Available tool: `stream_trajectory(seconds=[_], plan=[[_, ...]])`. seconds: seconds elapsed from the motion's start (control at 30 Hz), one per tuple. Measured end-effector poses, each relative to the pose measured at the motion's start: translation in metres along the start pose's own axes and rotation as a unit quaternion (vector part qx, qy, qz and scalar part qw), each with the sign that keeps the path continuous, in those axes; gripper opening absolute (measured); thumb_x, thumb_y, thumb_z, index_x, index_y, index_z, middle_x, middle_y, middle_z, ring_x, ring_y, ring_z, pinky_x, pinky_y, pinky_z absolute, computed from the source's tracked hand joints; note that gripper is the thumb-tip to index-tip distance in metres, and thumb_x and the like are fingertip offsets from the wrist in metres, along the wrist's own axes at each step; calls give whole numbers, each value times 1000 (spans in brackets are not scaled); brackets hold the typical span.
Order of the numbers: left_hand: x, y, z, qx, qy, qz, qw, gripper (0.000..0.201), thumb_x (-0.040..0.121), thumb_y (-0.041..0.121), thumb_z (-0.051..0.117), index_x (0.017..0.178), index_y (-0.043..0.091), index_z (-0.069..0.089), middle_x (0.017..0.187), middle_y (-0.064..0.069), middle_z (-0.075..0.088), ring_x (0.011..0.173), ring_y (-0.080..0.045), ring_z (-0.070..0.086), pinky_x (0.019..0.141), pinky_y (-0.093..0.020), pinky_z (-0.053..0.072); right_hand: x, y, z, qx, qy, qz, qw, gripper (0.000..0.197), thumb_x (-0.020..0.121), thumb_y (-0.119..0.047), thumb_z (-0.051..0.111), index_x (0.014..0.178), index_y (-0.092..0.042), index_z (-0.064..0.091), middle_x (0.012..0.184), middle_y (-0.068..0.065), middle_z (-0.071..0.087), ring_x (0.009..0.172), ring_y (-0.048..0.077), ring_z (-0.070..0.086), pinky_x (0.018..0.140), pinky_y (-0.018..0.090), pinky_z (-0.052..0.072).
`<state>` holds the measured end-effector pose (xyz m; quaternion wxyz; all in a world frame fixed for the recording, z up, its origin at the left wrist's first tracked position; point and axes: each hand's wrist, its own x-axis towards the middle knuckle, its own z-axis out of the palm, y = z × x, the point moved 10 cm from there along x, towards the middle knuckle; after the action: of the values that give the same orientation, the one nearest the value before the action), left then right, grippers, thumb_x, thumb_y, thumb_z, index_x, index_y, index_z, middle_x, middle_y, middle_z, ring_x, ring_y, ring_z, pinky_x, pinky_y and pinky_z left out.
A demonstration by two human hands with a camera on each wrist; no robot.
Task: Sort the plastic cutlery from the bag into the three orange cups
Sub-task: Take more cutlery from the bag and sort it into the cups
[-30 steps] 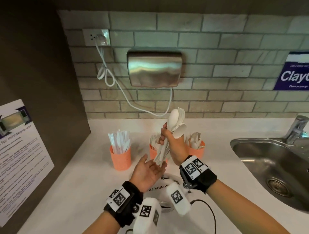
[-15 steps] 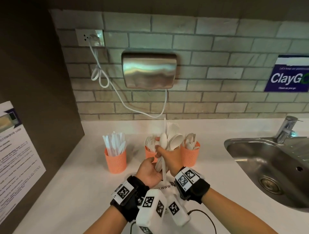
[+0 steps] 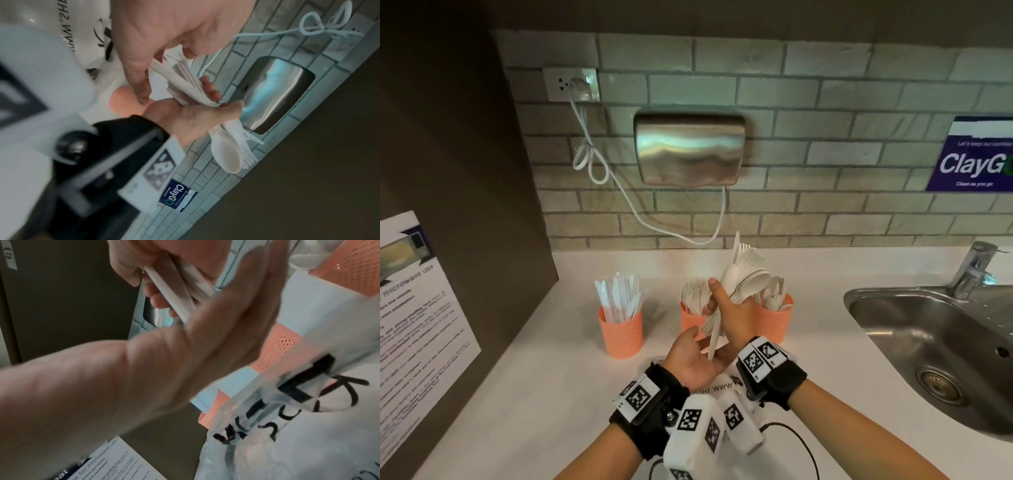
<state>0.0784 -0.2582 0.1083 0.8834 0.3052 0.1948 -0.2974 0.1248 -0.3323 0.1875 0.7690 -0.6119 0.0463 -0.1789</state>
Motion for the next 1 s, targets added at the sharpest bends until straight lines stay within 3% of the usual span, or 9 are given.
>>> stream_trajectory(seconds=[0.13, 0.23, 0.3, 0.4, 0.47, 0.63, 0.73, 0.9, 1.0], plan=[[3, 20, 10, -11, -6, 17, 1000, 44, 100, 39, 29, 106, 2, 54, 92, -15, 59, 84, -27, 57, 77, -42, 48, -11, 2, 10, -1, -44, -8, 999, 18, 82, -4, 66, 67, -6, 56, 47, 0, 56, 44, 10, 54, 52, 23, 49], [7, 24, 13, 22, -9, 30, 999, 43, 99, 39, 32, 109, 5, 56, 100, -11, 61, 89, -26, 58, 76, -40, 48, -14, 12, 8, 10, -34, 15, 999, 15, 78, 1, 68, 91, -1, 61, 72, 14, 65, 62, 15, 59, 58, 18, 50], [9, 17, 15, 55, -24, 24, 998, 40, 97, 40, 38, 115, 11, 58, 105, -9, 64, 90, -23, 60, 69, -36, 55, -13, 19, 6, 12, -24, 36, 999, 24, 78, 0, 68, 99, -6, 56, 79, 4, 65, 68, 8, 59, 53, 7, 47], [13, 1, 13, 137, -48, -24, 989, 47, 91, 55, 40, 113, 18, 59, 115, -6, 60, 94, -22, 58, 71, -34, 54, -10, 23, 2, -2, -16, 56, 998, 14, 82, 4, 58, 89, -8, 54, 63, -1, 57, 56, 8, 53, 45, 11, 45], [15, 6, 3, 239, -25, -15, 970, 48, 92, 56, 36, 96, 13, 57, 97, -7, 57, 84, -21, 54, 74, -33, 45, -5, 35, -2, 16, -41, 101, 994, 15, 83, 4, 51, 80, -11, 53, 43, -4, 45, 38, 9, 42, 40, 22, 39], [3, 73, 6, 392, 37, 202, 897, 27, 95, 25, 48, 116, 11, 59, 111, -8, 63, 96, -21, 57, 83, -31, 46, -17, 65, 12, 170, -227, 317, 905, 18, 68, -3, 62, 80, -14, 52, 36, -8, 36, 27, 4, 32, 30, 15, 30], [-13, 96, 23, 426, 40, 285, 858, 13, 91, 18, 56, 101, 15, 63, 94, -2, 64, 79, -12, 58, 70, -24, 45, -31, 63, 20, 215, -315, 362, 851, 42, 43, -3, 81, 77, -14, 60, 37, -6, 38, 28, 5, 35, 31, 14, 34], [-16, 98, 36, 514, 70, 335, 787, 18, 83, 25, 68, 72, 14, 59, 64, 0, 61, 51, -6, 53, 42, -8, 38, -52, 63, 31, 189, -385, 391, 814, 42, 45, -9, 82, 65, -13, 46, 39, -6, 40, 31, 4, 36, 33, 15, 37], [-14, 96, 37, 541, 86, 347, 762, 26, 84, 20, 66, 61, 15, 55, 57, -1, 56, 51, -11, 51, 42, -11, 38, -56, 61, 33, 170, -409, 378, 813, 29, 48, -15, 81, 61, -13, 54, 41, -7, 44, 32, 3, 39, 35, 12, 36]])
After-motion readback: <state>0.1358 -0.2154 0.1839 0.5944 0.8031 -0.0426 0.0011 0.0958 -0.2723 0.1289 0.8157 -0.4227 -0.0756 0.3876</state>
